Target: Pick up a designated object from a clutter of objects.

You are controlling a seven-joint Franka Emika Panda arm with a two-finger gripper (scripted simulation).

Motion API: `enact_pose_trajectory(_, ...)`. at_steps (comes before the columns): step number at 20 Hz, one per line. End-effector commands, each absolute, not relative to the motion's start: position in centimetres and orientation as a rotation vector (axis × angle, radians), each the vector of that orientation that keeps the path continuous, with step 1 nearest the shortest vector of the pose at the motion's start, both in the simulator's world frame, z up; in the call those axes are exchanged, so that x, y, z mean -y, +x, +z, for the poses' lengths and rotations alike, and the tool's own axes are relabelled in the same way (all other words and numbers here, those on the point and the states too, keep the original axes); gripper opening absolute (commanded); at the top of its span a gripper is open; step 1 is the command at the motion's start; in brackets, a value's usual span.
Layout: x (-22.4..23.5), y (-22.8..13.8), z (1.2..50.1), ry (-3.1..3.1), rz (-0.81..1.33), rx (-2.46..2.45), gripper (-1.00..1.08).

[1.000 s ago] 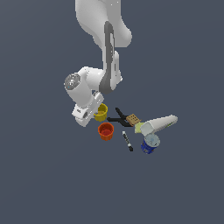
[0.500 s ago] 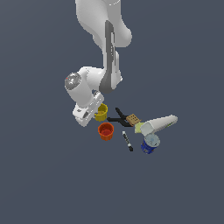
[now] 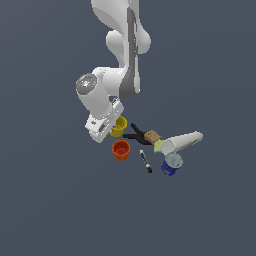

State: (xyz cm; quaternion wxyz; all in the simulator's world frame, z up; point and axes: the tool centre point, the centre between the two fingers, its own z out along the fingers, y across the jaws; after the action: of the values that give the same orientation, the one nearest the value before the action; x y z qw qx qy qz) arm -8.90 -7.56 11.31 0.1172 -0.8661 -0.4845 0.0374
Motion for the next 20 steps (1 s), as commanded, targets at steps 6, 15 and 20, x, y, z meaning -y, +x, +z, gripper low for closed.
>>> enact_pose_trajectory(6,3.7,-6.3,17.7,-2.534,0.108,1.424,-1.00)
enact_pose_trajectory(15,-1.6,-2.6,26.6,-2.534,0.108,1.424,-1.00)
enact_pose_trajectory(20,-4.2,-0.7,30.9,-2.534,0.108,1.424,-1.00)
